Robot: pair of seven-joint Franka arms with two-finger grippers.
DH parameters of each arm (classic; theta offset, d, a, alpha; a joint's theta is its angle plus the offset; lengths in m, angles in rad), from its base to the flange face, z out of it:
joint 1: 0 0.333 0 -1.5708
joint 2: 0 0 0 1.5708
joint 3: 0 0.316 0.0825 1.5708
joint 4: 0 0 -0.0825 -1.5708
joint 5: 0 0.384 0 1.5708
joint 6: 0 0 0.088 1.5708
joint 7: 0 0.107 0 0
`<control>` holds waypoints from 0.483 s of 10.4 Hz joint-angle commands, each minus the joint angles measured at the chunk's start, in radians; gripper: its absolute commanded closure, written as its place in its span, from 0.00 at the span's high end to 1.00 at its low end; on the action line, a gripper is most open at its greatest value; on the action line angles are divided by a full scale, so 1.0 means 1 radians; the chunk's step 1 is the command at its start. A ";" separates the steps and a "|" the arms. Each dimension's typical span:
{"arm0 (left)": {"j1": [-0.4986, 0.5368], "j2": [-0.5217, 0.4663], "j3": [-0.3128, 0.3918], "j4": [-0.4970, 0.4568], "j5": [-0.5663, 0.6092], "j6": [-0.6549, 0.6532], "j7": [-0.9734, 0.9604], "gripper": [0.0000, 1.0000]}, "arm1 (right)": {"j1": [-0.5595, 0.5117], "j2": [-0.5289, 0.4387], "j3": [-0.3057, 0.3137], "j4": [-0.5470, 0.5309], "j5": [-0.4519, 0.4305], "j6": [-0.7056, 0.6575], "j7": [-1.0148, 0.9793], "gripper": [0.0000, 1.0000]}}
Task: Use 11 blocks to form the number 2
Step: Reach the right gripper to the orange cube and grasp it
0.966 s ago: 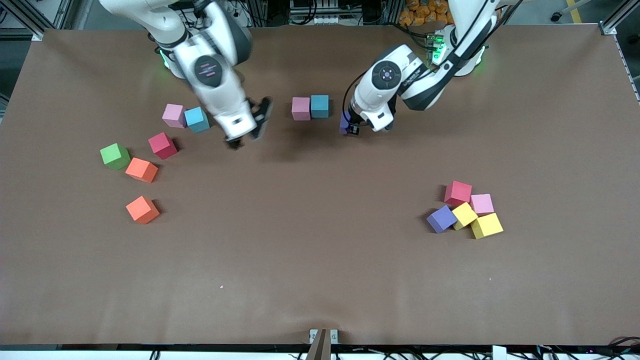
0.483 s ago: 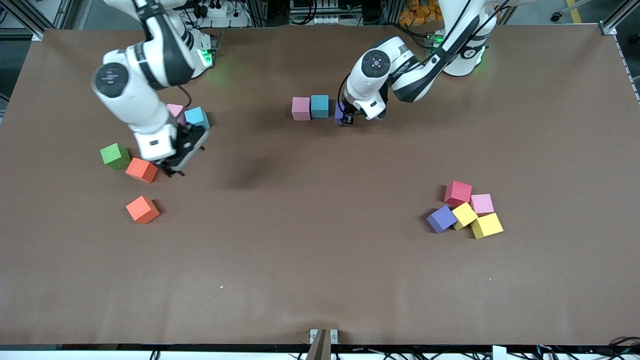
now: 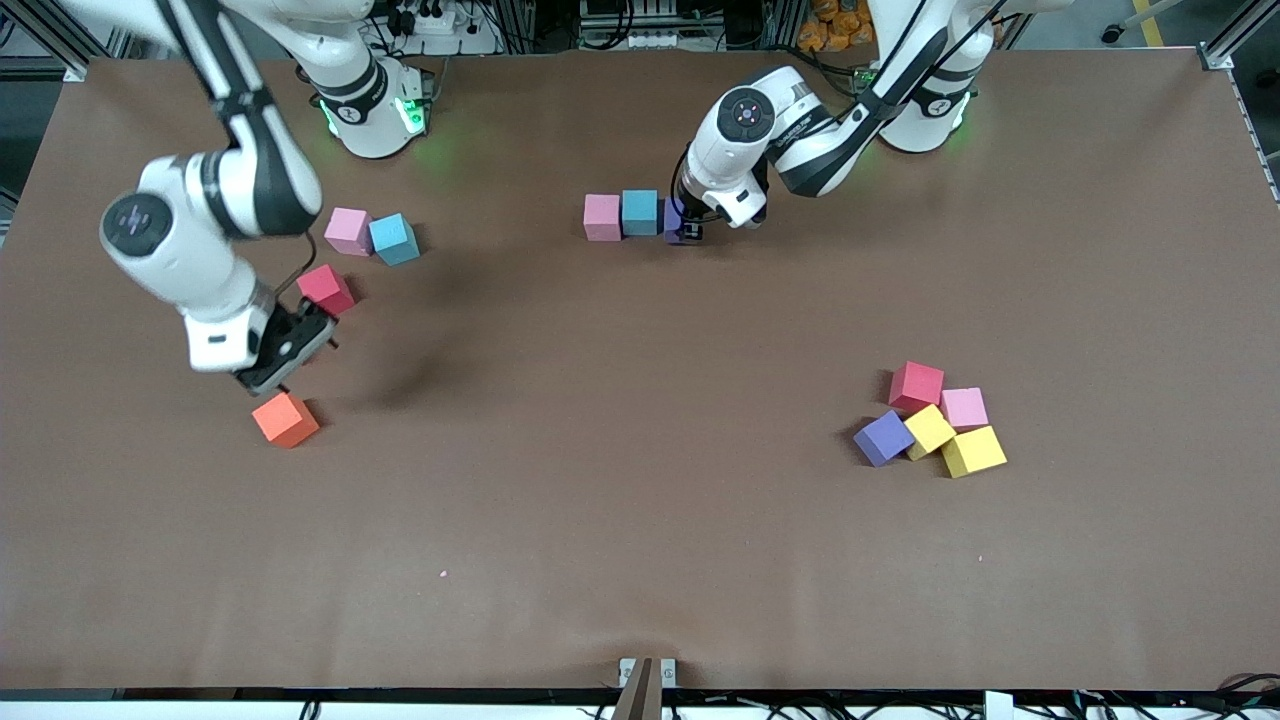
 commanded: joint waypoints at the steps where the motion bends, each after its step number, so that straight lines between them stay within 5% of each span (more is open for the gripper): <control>1: -0.020 -0.008 0.004 -0.018 -0.017 0.021 -0.052 0.57 | -0.028 0.206 -0.025 0.184 -0.021 -0.013 -0.008 1.00; 5: -0.049 0.000 0.006 -0.020 -0.017 0.023 -0.069 0.57 | -0.030 0.337 -0.045 0.309 -0.014 -0.013 -0.105 1.00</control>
